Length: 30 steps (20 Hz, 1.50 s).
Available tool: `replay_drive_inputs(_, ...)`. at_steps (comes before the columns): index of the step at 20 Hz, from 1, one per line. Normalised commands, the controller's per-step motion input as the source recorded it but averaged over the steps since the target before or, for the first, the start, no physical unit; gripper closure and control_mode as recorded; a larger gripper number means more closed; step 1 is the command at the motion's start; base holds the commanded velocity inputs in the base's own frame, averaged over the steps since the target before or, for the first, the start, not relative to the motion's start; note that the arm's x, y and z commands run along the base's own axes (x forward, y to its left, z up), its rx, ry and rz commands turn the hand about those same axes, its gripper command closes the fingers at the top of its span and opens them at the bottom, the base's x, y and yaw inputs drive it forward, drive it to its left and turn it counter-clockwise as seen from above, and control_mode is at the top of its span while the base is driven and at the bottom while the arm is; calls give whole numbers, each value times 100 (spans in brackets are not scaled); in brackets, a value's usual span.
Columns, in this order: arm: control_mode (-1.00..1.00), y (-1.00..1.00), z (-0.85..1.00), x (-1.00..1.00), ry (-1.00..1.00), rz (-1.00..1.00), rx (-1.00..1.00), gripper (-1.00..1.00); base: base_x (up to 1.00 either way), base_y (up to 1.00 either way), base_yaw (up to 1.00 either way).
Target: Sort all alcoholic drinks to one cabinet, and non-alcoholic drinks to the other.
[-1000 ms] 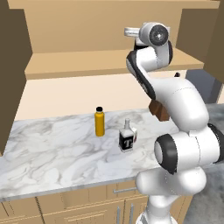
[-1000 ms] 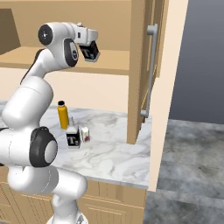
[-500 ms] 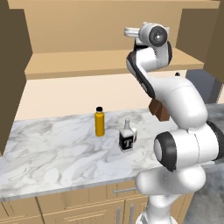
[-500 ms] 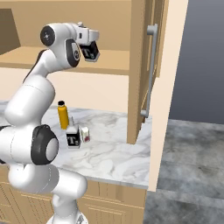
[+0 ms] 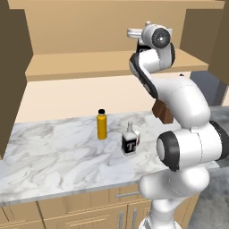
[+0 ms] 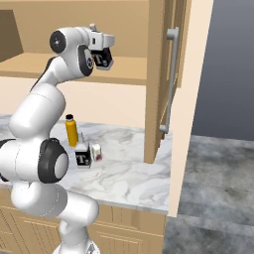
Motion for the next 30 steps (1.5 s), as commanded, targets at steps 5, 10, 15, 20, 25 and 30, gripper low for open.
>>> replay_drive_inputs(5,-100,0,0,17,0,0,0,-100,0,0,0)
replay_drive_inputs(10,-100,0,0,17,0,0,0,-100,0,0,0)
replay_drive_inputs(15,-100,0,0,8,0,0,0,-100,0,0,0)
replay_drive_inputs(20,-100,0,0,0,0,0,0,-100,0,0,0)
replay_drive_inputs(25,-100,1,0,-15,0,0,0,-100,0,0,0)
replay_drive_inputs(30,-100,1,0,-30,0,0,0,-100,0,0,0)
